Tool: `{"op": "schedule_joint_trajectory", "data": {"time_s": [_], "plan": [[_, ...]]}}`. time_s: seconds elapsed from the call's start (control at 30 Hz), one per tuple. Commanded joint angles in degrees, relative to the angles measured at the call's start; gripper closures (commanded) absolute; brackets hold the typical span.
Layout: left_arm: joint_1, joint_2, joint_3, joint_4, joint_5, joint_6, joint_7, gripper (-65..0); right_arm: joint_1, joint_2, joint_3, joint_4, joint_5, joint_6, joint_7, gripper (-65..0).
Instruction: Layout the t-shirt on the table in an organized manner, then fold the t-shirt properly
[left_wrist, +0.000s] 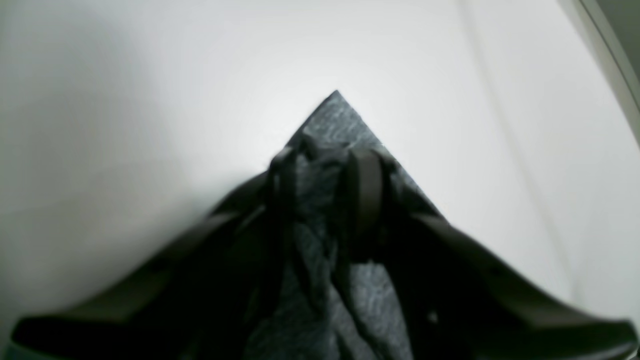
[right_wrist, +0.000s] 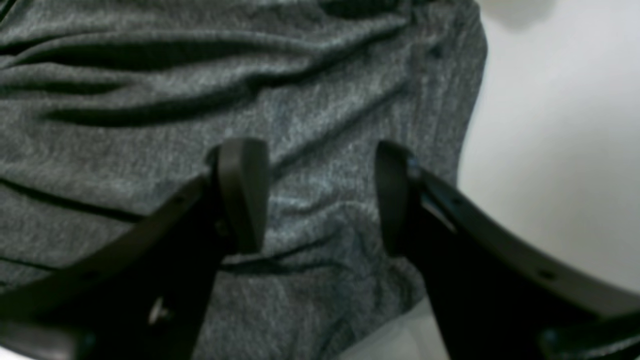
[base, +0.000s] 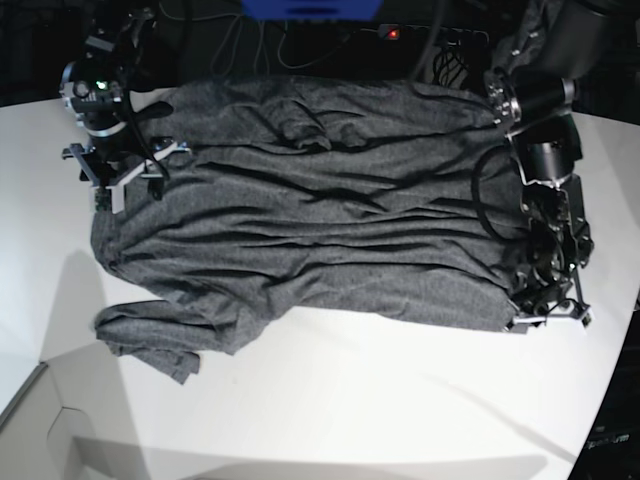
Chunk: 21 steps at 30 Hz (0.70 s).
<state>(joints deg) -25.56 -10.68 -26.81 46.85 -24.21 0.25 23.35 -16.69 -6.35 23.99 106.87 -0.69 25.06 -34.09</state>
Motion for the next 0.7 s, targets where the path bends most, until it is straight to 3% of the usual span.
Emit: {"op": "schedule_joint_trajectory", "data": {"time_s": [0.0, 0.4, 0.47, 0.57, 0.67], "plan": [[-1.7, -0.9, 0.0, 0.7, -0.2, -0.5, -1.2, -17.6, 0.4, 0.3, 0.1, 1.0, 0.6, -0.2, 1.2, -34.0], [-1.7, -0.9, 0.0, 0.1, -0.2, -0.5, -1.2, -17.0, 0.4, 0.3, 0.0, 1.0, 0.6, -0.2, 1.2, -34.0], [-1.7, -0.9, 0.0, 0.1, -0.2, -0.5, -1.2, -13.6, 0.4, 0.3, 0.0, 1.0, 0.6, -0.2, 1.2, -34.0], [-1.7, -0.9, 0.0, 0.1, -0.2, -0.5, -1.2, 0.0, 0.4, 0.3, 0.0, 1.0, 0.6, -0.2, 1.2, -34.0], [-1.7, -0.9, 0.0, 0.1, -0.2, -0.5, -1.2, -0.4, 0.4, 0.3, 0.0, 1.0, 0.6, -0.2, 1.1, -34.0]]}}
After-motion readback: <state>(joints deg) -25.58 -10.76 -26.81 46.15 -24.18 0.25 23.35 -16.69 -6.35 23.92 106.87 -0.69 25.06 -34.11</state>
